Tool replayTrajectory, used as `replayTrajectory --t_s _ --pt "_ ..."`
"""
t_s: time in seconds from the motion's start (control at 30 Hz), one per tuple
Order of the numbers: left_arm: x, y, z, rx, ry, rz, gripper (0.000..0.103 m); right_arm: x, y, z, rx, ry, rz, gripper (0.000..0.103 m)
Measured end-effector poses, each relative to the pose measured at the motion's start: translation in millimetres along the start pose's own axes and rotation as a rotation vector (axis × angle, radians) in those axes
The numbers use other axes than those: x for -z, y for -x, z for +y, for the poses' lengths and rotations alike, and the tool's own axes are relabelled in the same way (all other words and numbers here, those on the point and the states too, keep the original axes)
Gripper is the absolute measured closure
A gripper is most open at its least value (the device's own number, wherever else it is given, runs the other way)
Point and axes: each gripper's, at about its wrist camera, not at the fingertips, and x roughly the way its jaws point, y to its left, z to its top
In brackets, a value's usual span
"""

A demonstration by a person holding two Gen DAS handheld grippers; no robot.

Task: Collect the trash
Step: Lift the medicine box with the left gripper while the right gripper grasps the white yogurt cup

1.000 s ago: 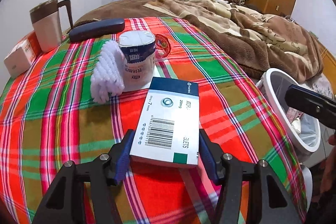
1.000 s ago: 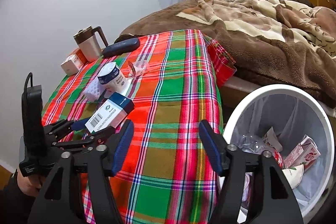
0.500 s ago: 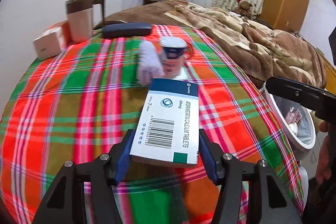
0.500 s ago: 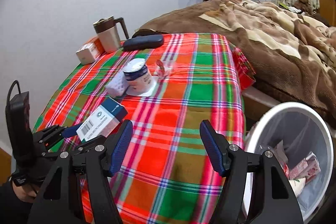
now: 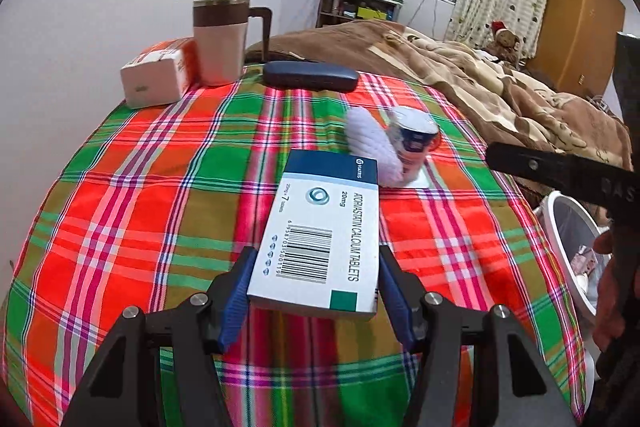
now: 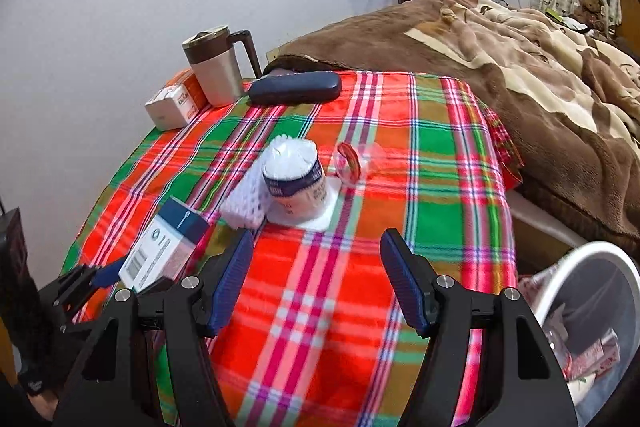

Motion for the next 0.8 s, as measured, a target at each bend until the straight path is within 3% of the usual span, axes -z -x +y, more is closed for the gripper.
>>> replayTrajectory --t_s 0.47,0.67,0.8 --pt "-2.4 -11.9 21.6 0.016 0.057 0.003 0.044 -29.0 -51.0 25.9 0.004 0.024 0.014 0.037" --pt "-2.6 -14.3 27.1 0.021 0.072 0.007 0.044 -36.0 -69.5 27.3 0.017 0.018 0.037 0.052" --pt "-3.0 -14.1 27.9 0.021 0.072 0.006 0.044 -37.2 -65.8 27.1 0.02 0.023 0.029 0.053"
